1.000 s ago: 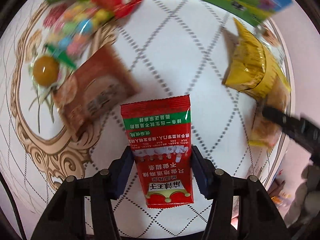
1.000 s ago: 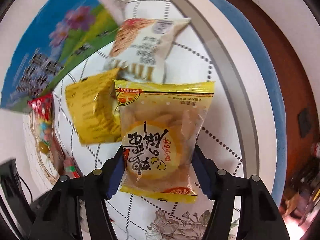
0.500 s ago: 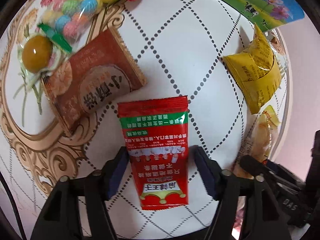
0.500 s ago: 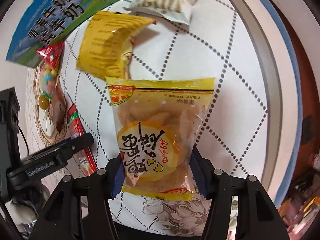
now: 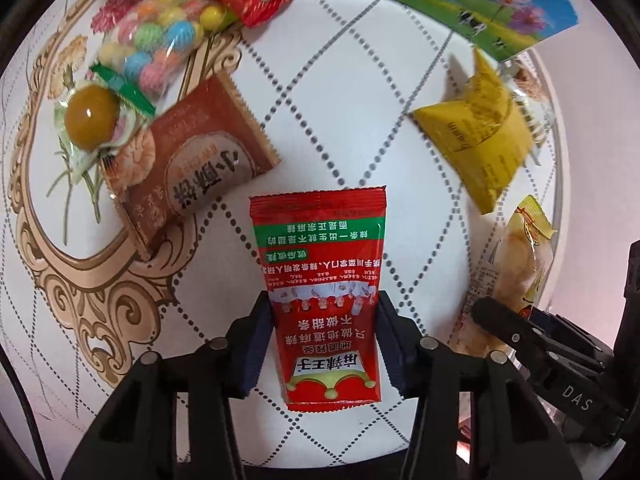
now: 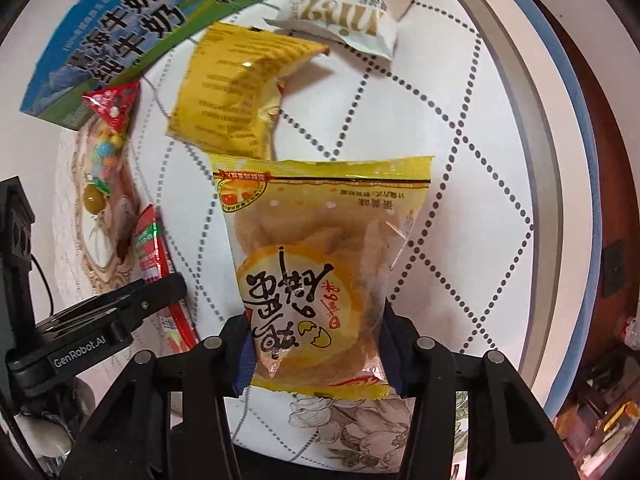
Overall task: Organize snacks
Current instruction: 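Lower both packets into the box front and open both tools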
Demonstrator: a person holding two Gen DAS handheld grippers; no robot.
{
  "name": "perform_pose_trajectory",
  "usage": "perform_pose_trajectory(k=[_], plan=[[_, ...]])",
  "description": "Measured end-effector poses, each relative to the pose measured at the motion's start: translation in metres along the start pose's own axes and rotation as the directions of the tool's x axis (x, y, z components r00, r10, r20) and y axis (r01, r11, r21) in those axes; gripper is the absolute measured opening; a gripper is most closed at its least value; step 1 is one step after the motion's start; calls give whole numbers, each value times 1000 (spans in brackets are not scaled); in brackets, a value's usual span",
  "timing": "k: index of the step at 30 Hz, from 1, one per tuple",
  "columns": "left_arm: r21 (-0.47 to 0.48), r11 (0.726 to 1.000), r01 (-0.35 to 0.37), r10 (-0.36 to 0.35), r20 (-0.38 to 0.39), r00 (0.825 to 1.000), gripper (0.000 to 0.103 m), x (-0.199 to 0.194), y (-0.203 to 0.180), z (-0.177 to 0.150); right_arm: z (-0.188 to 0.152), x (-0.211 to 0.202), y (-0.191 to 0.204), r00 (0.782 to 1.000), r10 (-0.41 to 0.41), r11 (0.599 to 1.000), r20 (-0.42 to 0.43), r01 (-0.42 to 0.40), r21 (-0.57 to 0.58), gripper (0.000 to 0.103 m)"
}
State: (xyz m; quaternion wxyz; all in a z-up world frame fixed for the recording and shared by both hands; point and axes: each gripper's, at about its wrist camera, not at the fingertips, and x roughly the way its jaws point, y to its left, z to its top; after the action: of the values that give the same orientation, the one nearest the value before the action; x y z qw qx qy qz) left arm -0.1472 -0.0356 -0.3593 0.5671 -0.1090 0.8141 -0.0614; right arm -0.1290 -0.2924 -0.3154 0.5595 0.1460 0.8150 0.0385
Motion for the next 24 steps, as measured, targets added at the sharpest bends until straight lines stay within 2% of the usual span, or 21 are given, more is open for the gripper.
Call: perform_pose_trajectory(k=[8,13,16,20,22,24], plan=[[45,996,71,-75,80,994,46,-60,-14,6,1,-46,14,996,75,997,56,-72,-39,52],[99,986,131,-145,151,978,46,-120,-34,27,18,-101,25,980,153,987,126,-144,-78,52],[143,983,119,-147,207,967,46,-157,-49,53,43,-135,36,967,179,980,182,-160,-116,52],[174,983,61,-107,267,958,46,-191,-60,93,84,-169,55,954,164,978,252,-125,-166,52],[170,984,46,-92,275,957,46,-201,-61,122,107,-181,64,948,154,977,280,-104,-186,52],[159,985,63,-104,264,959,46,-204,-59,152,134,-189,77,943,134,976,306,-72,-207,52]])
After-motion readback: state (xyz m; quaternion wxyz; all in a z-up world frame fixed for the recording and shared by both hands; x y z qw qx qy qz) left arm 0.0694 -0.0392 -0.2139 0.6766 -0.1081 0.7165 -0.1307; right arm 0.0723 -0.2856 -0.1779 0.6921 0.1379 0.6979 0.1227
